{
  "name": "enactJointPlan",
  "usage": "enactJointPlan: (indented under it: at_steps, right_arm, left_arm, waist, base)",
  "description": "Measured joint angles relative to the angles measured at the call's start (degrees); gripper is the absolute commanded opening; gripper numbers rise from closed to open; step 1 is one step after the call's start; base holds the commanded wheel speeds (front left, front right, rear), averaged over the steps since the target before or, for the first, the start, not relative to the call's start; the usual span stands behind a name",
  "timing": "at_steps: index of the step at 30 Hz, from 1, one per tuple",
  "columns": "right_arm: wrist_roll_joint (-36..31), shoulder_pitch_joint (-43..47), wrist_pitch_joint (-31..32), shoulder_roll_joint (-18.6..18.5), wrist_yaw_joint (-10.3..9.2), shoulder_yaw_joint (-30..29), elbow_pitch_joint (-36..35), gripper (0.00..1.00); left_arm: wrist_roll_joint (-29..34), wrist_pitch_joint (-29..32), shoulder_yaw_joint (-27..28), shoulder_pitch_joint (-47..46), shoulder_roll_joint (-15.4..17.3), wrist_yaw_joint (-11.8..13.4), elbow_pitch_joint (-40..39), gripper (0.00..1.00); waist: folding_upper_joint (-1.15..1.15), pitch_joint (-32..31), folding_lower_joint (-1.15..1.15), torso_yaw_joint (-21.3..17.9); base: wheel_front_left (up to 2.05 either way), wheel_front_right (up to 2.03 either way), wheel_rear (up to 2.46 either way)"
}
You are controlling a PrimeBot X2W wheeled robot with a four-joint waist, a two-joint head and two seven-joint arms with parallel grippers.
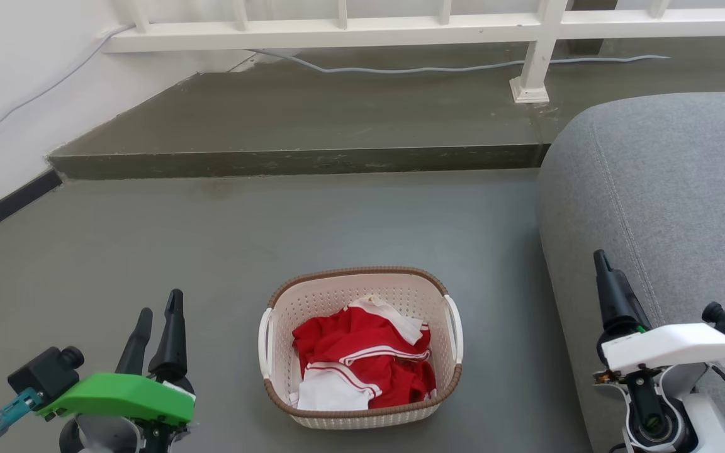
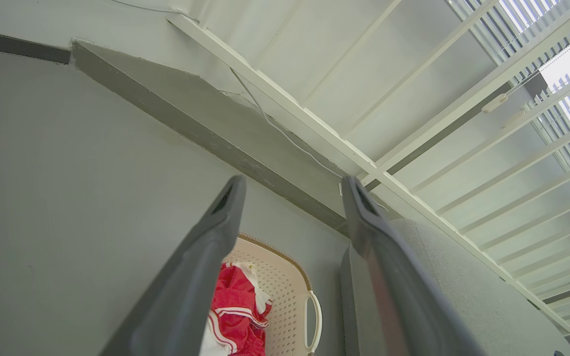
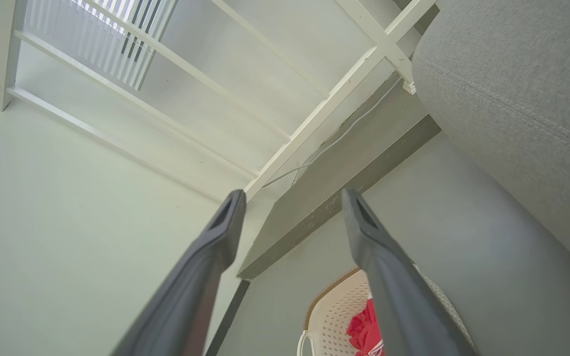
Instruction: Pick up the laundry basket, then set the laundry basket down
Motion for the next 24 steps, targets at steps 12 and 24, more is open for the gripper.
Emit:
enactJointPlan:
  at_steps: [12, 24]
  right_arm:
    - [-10.4, 0.1, -1.9, 0.0, -1.58, 2.6, -2.9, 1.0]
    - [-20.5, 0.1, -4.1, 0.0, -3.59, 5.0, -5.8, 1.0]
  left_arm:
    - [11.1, -2.0, -2.0, 0.0, 0.0, 2.0, -3.3, 1.0]
    - [21.4, -4.4, -3.7, 0.0, 0.0, 4.4, -5.7, 1.0]
  waist:
    - [0.0, 0.4, 0.0, 0.0]
    - [0.0, 0.6, 0.0, 0.0]
  base:
    - [0.0, 0.0, 0.0]
    - [0.0, 0.0, 0.0]
